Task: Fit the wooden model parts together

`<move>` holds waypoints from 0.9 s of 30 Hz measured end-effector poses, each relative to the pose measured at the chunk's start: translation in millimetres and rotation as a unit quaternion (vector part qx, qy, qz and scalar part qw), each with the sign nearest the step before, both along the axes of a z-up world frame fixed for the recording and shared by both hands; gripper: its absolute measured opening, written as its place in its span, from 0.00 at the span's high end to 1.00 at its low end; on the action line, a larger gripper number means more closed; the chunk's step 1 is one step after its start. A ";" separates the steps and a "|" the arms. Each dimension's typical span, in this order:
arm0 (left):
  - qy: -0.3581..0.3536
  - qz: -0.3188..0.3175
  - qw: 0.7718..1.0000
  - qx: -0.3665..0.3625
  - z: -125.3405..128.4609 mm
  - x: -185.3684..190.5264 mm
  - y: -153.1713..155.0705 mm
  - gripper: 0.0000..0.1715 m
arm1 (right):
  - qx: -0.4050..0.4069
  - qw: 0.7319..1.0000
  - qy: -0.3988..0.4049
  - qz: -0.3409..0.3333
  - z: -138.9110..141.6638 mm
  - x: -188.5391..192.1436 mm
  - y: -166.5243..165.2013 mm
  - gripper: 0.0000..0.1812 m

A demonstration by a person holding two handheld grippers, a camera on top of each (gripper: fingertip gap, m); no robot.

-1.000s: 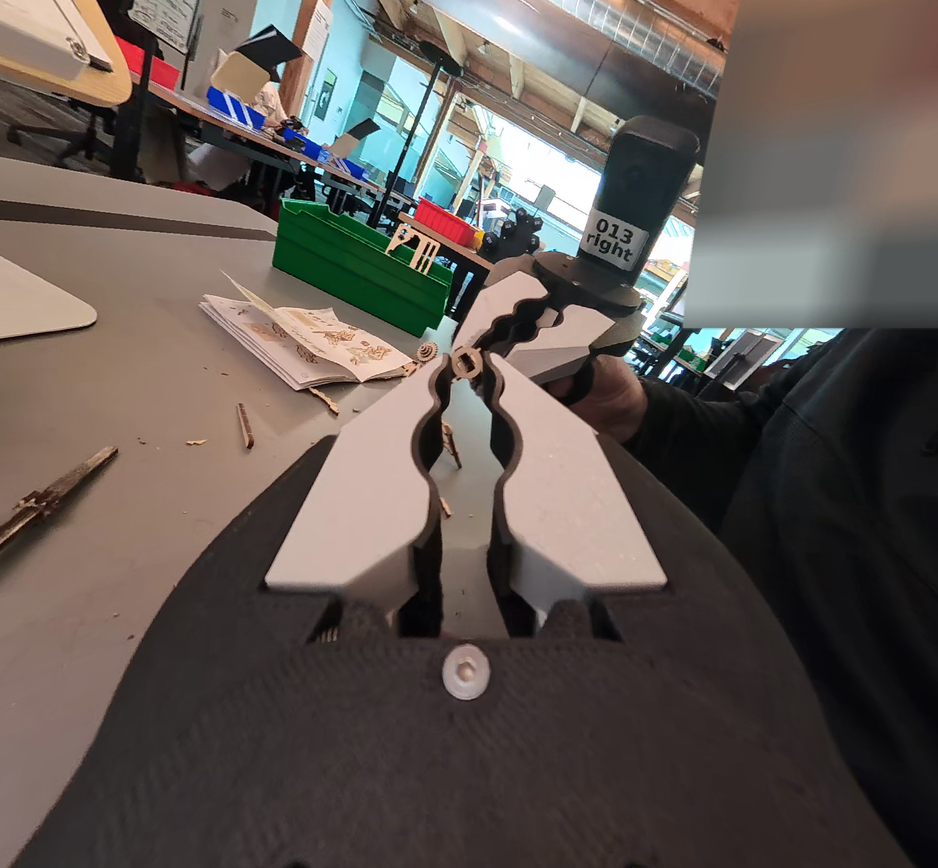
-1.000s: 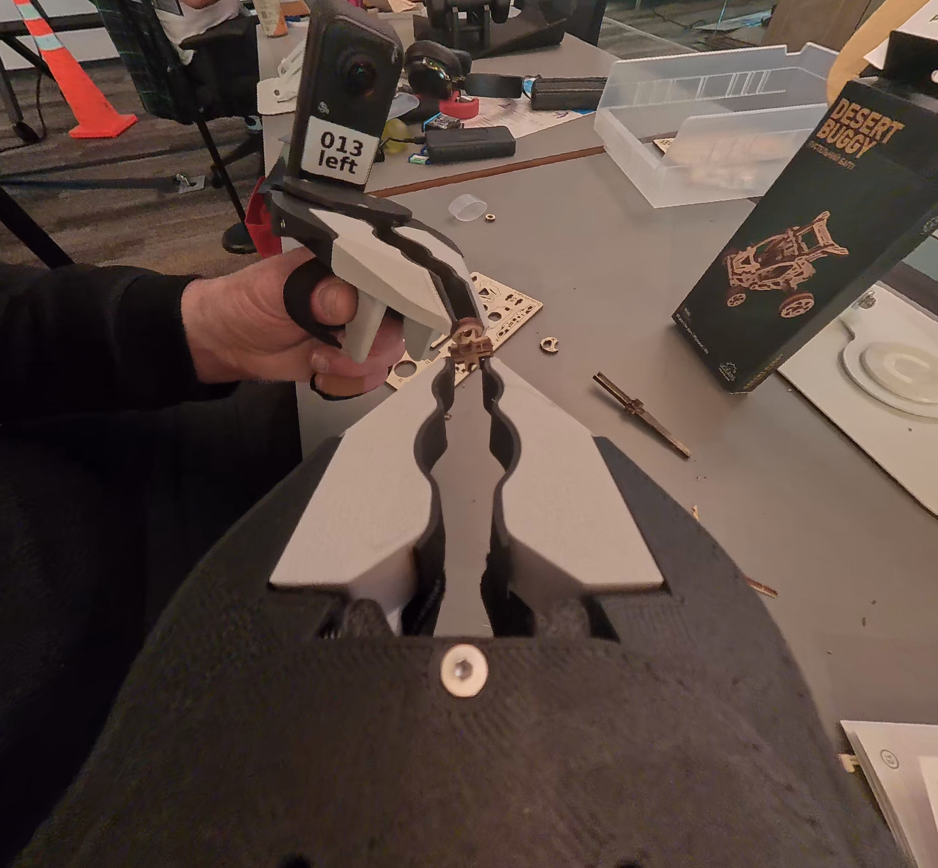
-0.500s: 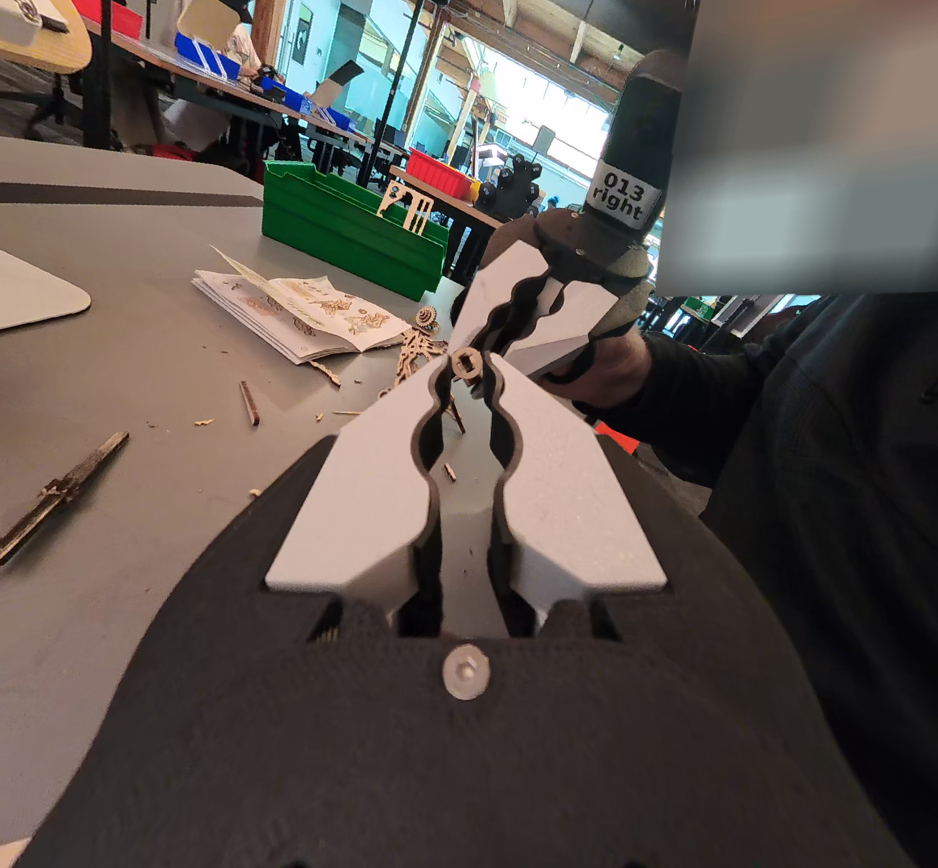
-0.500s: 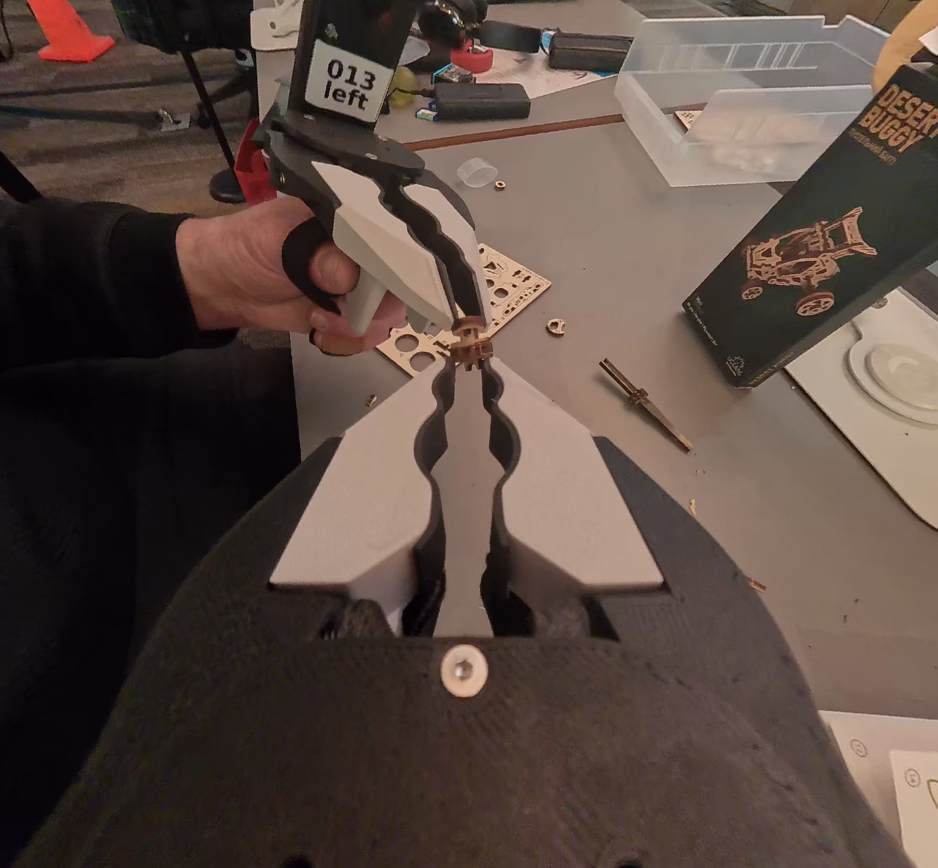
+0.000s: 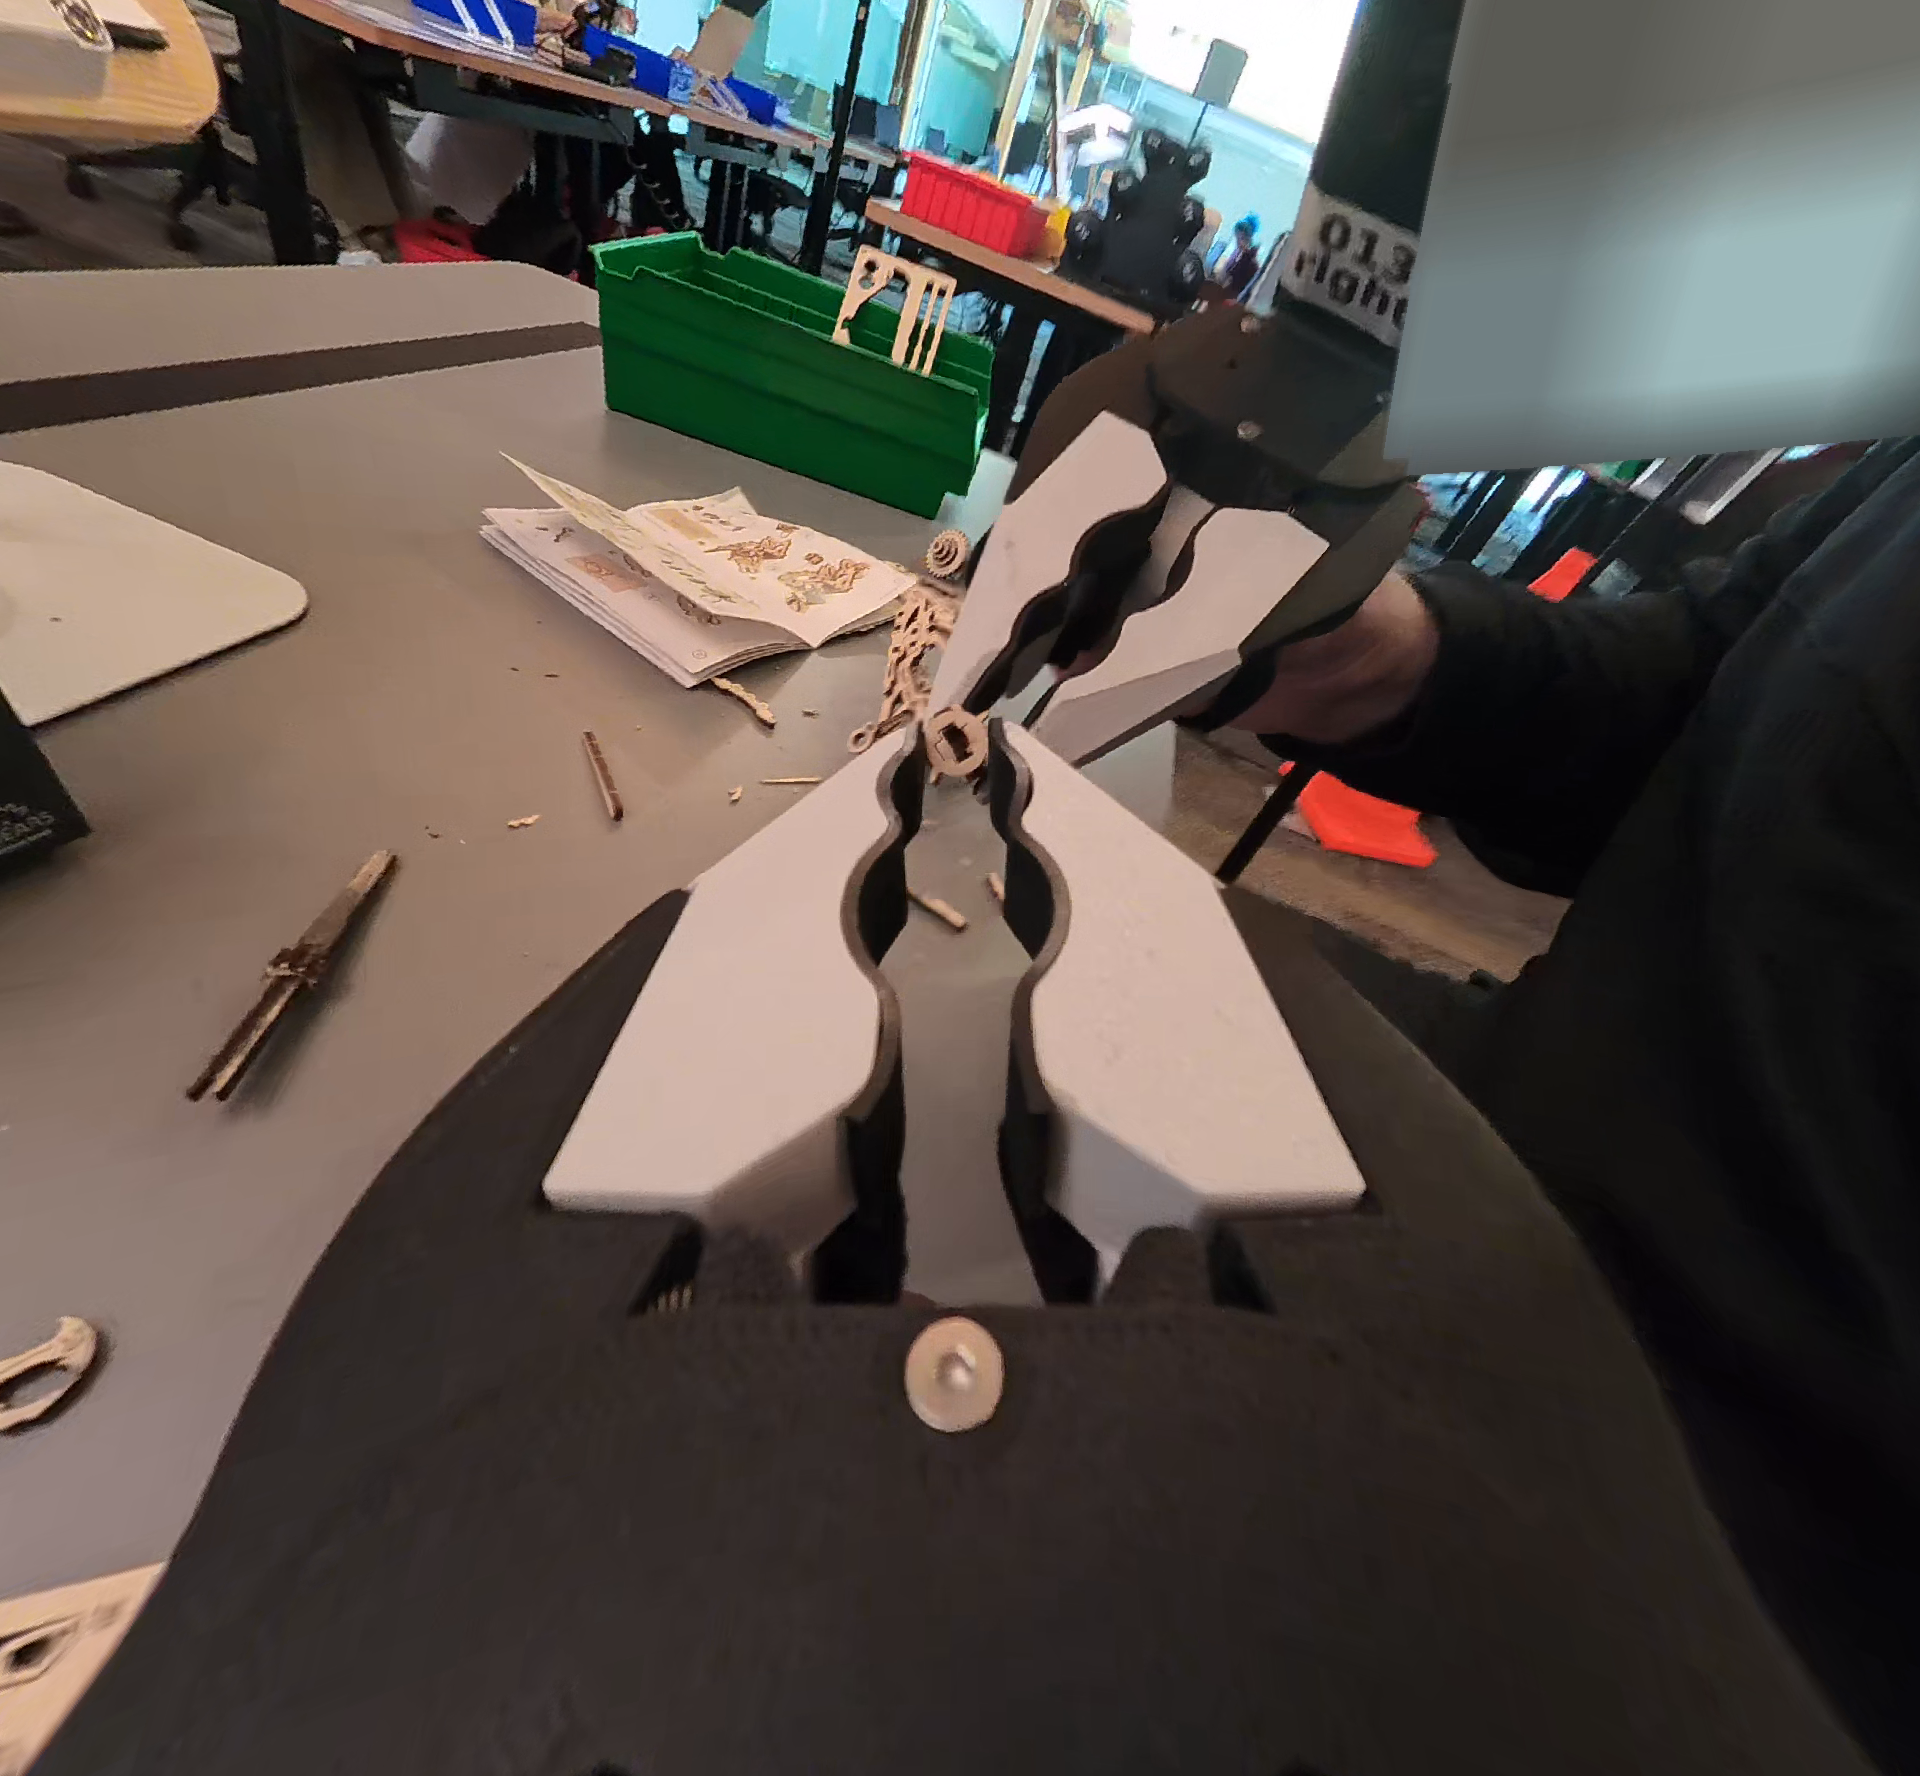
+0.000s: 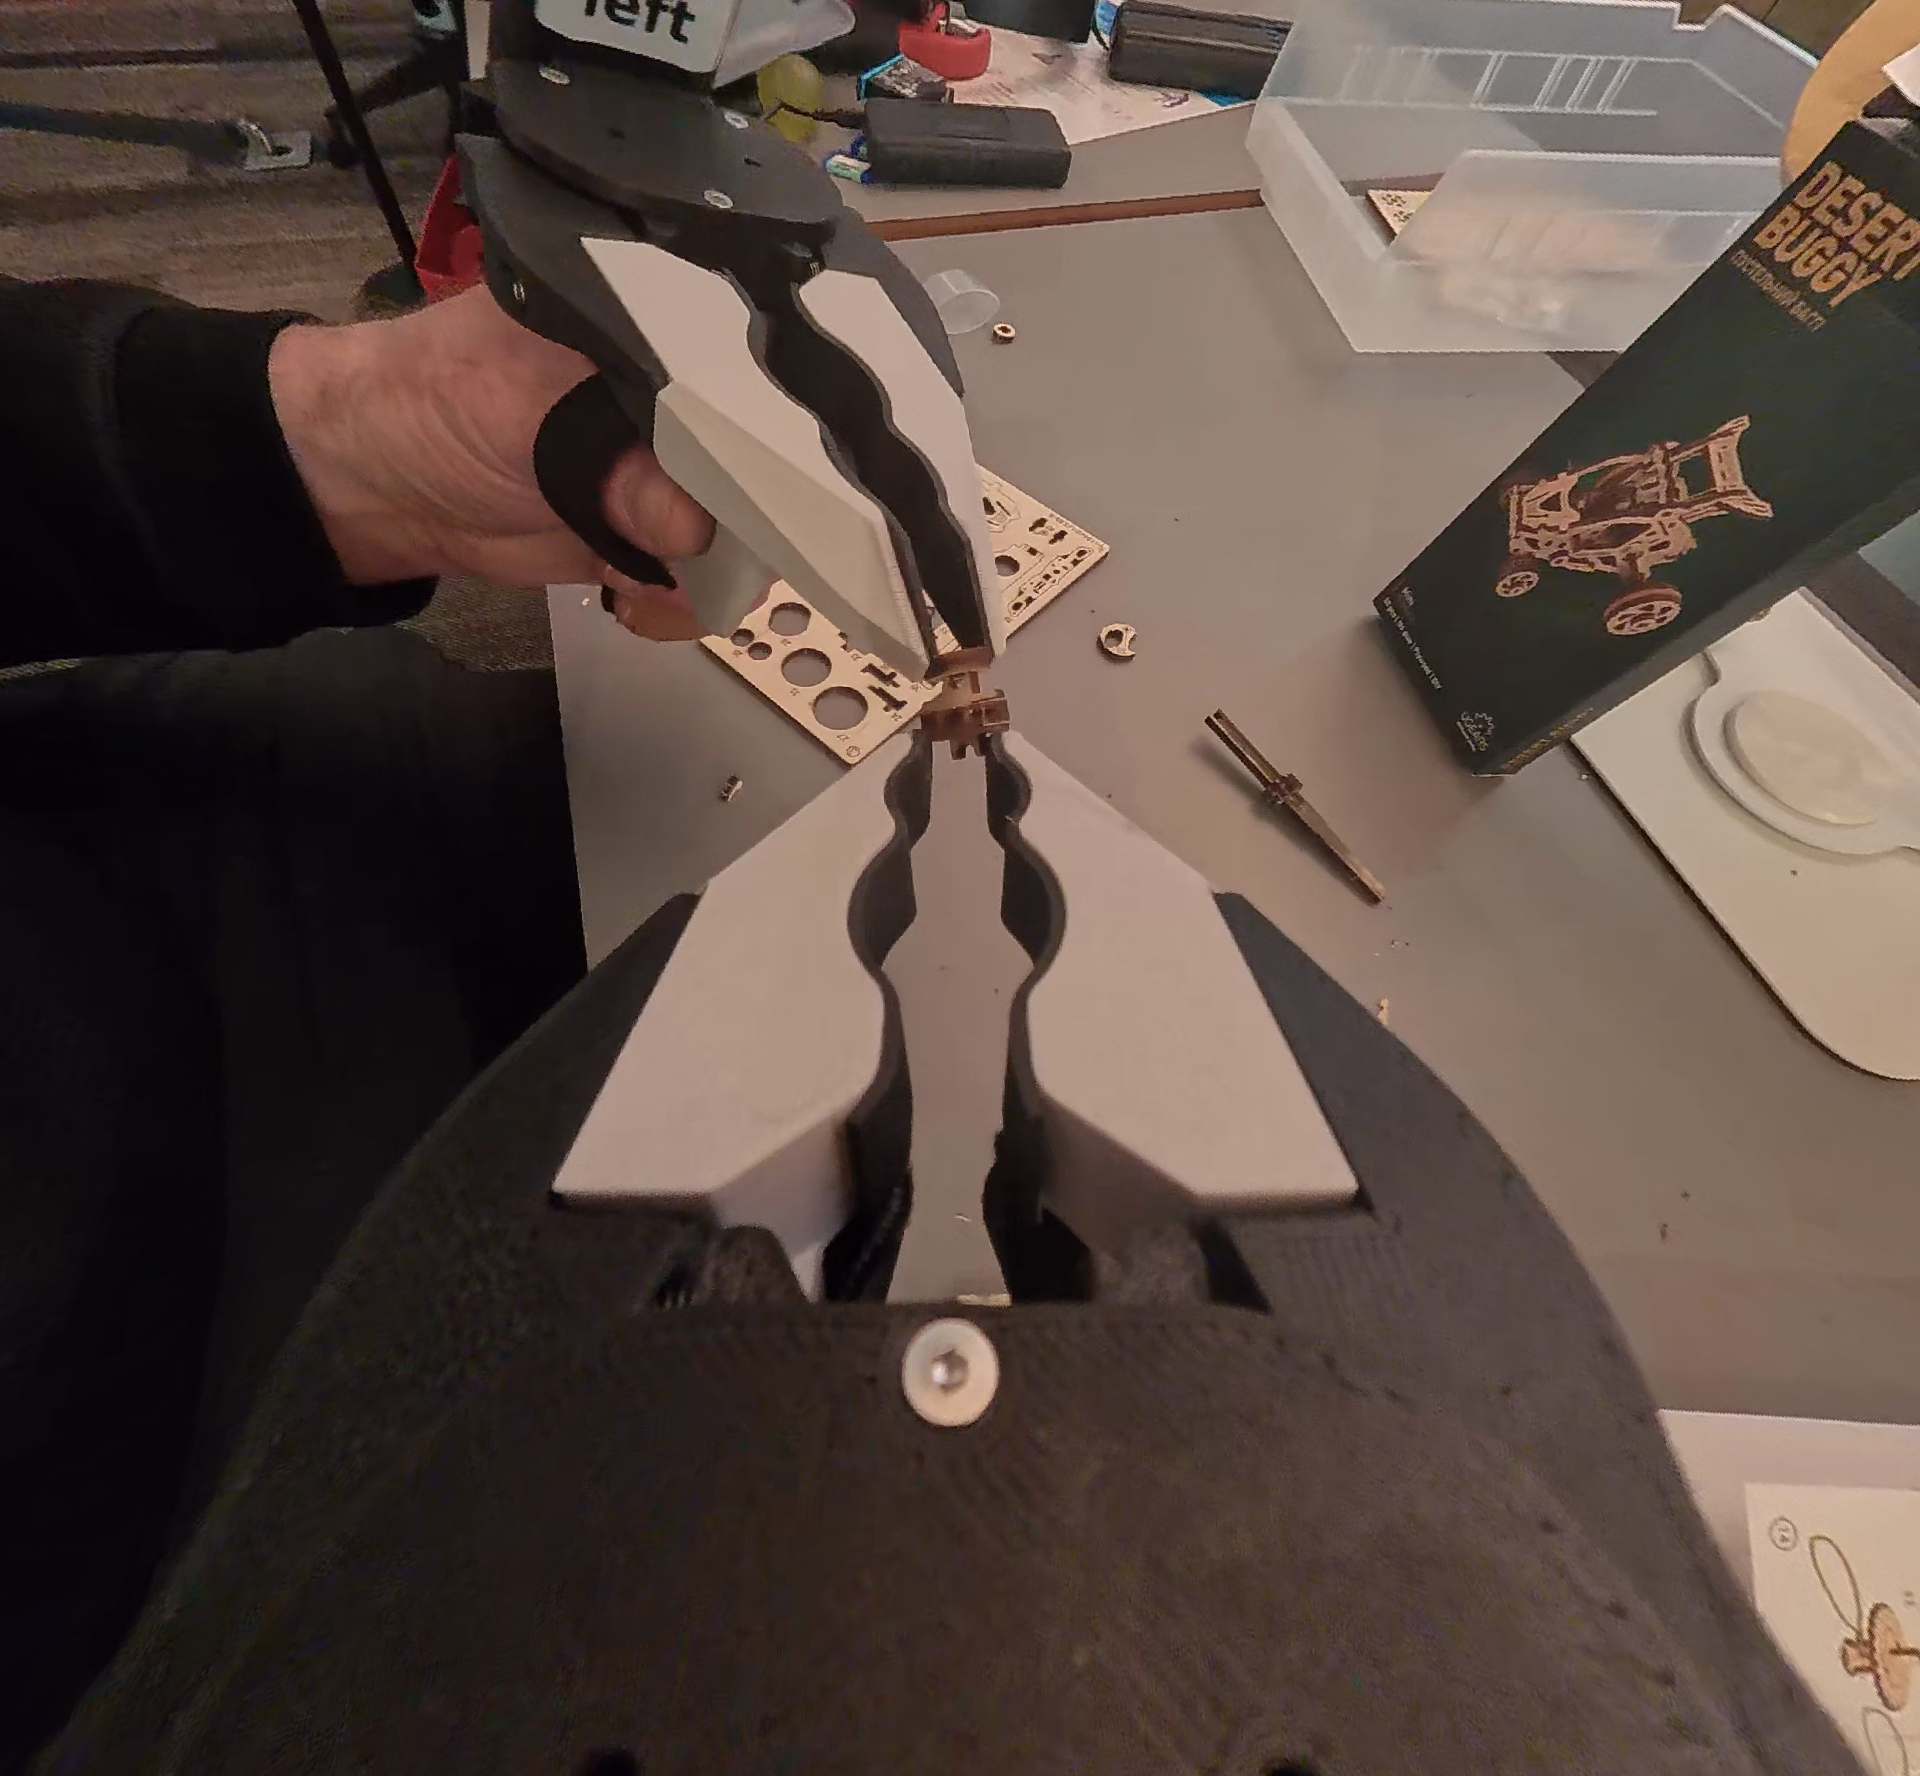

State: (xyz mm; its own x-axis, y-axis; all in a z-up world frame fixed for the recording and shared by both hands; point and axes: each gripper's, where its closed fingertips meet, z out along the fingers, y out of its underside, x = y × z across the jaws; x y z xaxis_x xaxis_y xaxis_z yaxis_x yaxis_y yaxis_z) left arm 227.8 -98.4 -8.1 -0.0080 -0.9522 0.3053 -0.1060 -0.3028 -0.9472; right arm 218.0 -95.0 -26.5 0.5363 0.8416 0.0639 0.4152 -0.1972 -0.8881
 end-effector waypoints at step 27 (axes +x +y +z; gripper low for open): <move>-0.020 0.030 0.999 0.032 7.2 0.2 2.3 0.95 | -0.010 0.998 0.062 -0.006 11.1 1.1 2.2 0.96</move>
